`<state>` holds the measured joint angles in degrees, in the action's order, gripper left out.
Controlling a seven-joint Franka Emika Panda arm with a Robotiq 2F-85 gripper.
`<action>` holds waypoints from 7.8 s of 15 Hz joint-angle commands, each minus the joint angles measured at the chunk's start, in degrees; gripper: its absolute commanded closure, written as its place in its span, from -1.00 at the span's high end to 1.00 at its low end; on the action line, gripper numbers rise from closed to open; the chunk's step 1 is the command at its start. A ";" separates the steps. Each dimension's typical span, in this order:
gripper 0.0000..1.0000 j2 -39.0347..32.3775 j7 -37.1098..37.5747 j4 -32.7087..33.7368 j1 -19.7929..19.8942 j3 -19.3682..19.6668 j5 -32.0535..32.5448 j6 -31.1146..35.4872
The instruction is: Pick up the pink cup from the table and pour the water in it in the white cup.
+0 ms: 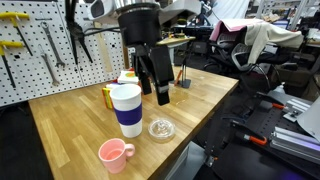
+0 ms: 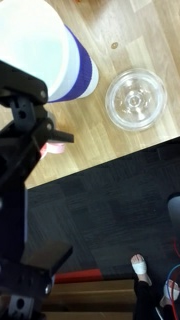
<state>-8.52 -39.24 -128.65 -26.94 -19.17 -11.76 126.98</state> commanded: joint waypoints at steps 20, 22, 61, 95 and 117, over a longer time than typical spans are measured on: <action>1.00 -15.62 6.58 11.67 -0.99 -6.87 16.92 4.80; 1.00 -16.10 8.12 11.98 -1.19 -7.56 16.63 5.27; -0.61 -28.90 17.13 15.42 0.38 -5.14 20.60 11.88; -0.92 10.11 11.60 -3.34 4.10 -6.95 7.07 -12.42; -0.92 -24.69 -8.24 47.76 1.45 -0.85 30.65 -55.33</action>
<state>-28.53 -44.63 -89.64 -23.48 -19.91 16.08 80.67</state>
